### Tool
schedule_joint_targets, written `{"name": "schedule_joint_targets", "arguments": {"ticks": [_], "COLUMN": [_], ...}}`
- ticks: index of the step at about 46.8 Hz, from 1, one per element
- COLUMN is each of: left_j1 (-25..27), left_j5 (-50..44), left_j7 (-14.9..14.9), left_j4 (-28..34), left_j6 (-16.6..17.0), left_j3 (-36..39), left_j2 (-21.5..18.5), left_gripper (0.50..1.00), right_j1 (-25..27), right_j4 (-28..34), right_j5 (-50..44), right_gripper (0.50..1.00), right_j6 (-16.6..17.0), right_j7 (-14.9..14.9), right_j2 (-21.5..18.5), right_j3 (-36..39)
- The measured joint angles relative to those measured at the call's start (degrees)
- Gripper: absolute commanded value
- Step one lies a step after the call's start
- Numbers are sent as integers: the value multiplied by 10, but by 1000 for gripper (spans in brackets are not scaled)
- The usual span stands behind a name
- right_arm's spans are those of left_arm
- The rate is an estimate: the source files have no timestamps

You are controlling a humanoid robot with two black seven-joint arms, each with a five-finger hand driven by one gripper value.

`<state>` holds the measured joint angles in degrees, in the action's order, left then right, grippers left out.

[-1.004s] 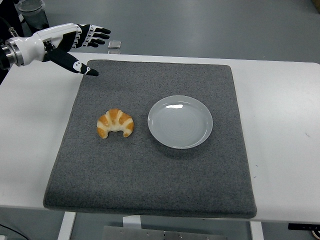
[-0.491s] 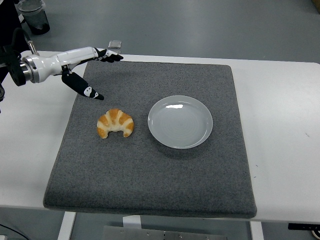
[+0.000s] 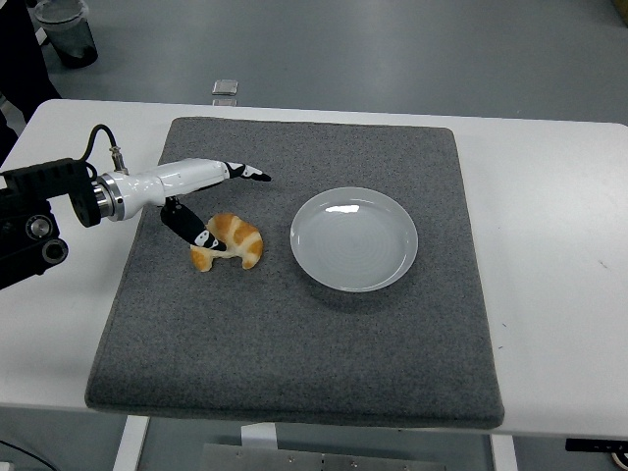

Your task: Place the bread on the plate

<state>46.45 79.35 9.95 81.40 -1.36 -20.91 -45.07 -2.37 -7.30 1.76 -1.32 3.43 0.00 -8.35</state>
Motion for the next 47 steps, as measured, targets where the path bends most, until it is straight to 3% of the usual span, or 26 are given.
{"name": "schedule_joint_targets", "arguments": {"ticks": [10,21,47], "left_j1": [-12,-21,-21], "left_j5": [18,31,33], "left_j7": [0,-1,0], "left_j4": [-18,-39,-67], "left_j6": [3,37,37], "left_j3": [0,13,17], "left_j2": [22,42,59], "left_gripper": [999,999,986], "right_j1": [0,0,0], "right_j4": [0,0,0], "right_j5": [0,0,0], "right_gripper": [930,932,932], "right_j6": [0,0,0], "right_j7": [0,0,0], "right_j2": [0,0,0], "right_j3": [0,0,0]}}
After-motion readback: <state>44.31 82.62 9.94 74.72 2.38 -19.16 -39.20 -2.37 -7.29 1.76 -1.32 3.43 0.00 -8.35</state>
